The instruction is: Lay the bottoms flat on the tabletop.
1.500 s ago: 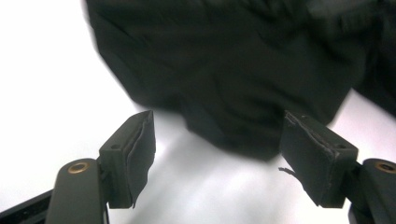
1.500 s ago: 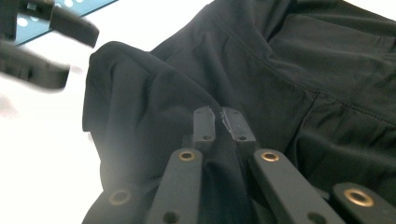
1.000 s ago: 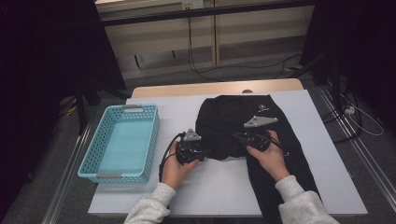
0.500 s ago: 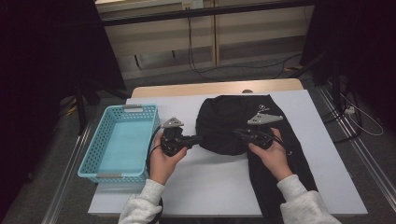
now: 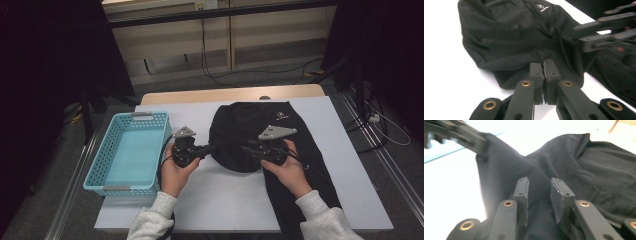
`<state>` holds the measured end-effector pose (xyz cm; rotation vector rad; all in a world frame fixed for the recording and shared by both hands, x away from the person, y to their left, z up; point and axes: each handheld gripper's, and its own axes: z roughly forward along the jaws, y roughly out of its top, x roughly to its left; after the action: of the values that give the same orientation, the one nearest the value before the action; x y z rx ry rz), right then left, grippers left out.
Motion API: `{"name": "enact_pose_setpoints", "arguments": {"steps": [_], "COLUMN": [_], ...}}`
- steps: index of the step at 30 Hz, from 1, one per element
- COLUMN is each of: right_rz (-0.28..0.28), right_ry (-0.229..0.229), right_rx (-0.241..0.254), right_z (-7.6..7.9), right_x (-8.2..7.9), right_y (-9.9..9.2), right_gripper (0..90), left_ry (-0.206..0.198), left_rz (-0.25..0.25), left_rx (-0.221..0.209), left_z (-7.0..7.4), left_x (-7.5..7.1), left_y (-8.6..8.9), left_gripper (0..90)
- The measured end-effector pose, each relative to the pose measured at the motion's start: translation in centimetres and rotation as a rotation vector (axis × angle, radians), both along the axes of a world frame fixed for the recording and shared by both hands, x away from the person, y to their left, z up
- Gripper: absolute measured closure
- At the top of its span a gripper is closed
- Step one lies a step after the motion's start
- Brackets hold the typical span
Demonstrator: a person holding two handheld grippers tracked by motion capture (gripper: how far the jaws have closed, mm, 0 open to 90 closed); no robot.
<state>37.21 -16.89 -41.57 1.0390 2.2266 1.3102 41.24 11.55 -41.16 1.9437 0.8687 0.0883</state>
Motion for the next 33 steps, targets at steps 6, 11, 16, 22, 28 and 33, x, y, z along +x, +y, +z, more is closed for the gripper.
{"name": "enact_pose_setpoints", "arguments": {"steps": [6, 11, 16, 22, 28, 33], "right_rz": [0.104, 0.171, 0.122, 0.108, 0.159, 0.184], "right_ry": [0.001, 0.056, 0.093, 0.089, 0.093, 0.057], "right_rx": [-0.032, -0.156, -0.235, -0.222, -0.189, -0.069], "right_z": [0.1, -1.9, -3.9, -4.2, -2.6, 0.7], "right_x": [-1.2, -1.3, -0.3, 0.3, -0.2, -0.7], "right_y": [1.5, 3.8, 4.3, 3.9, 3.2, 1.4], "right_gripper": [65.2, 60.7, 59.2, 86.3, 88.7, 88.8], "left_ry": [-0.010, -0.015, -0.010, -0.013, -0.035, -0.055], "left_rz": [0.047, 0.052, 0.056, 0.051, 0.052, 0.056], "left_rx": [0.015, 0.014, 0.016, 0.013, 0.005, -0.023], "left_z": [-0.6, -0.5, -0.6, -0.6, 0.5, 1.6], "left_x": [0.5, 0.5, 0.5, 0.5, 0.2, 0.0], "left_y": [0.4, 0.5, 0.6, 0.4, 1.0, 1.2], "left_gripper": [87.2, 87.2, 87.2, 87.2, 87.3, 87.3]}}
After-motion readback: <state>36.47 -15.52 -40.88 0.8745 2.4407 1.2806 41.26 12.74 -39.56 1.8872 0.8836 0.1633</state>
